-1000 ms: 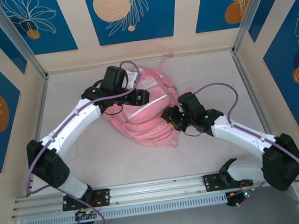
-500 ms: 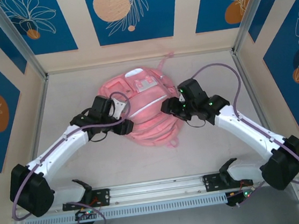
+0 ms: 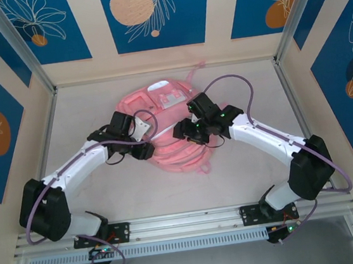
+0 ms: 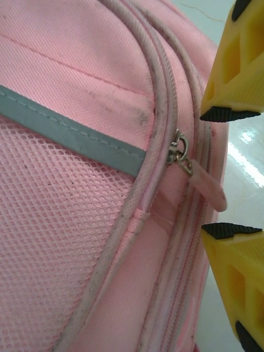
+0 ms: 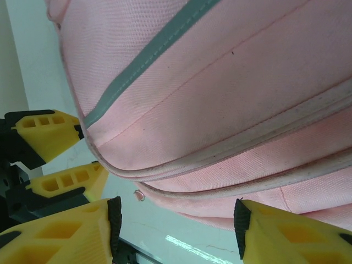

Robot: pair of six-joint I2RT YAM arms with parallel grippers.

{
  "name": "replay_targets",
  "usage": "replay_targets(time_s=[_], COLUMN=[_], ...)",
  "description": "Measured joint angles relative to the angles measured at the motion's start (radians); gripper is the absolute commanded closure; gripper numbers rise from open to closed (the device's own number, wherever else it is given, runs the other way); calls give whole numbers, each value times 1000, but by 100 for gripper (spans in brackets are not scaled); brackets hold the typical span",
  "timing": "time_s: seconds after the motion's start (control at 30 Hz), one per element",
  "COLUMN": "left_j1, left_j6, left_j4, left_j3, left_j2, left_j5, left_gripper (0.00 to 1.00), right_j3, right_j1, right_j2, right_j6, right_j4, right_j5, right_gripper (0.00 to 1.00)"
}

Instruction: Pack the student bag

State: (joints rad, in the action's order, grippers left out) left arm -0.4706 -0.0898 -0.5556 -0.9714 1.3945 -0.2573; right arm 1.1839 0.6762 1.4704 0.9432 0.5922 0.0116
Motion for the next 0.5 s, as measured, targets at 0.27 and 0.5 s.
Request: replay_targets(time_s=[0.27, 0.5], left_j1=[8, 8], left_j6=[-14, 40], left_j4=[27, 72], left_j3=[-8, 43], left_j2=[32, -42], left_j5=[-38, -76], left_gripper=[90, 100], right_j3=[43, 52], right_j1=[32, 57], right_j2=[77, 145], right_j6=[42, 95], right_j4=[3, -10], right_j5=[17, 23], right_gripper=[40, 61])
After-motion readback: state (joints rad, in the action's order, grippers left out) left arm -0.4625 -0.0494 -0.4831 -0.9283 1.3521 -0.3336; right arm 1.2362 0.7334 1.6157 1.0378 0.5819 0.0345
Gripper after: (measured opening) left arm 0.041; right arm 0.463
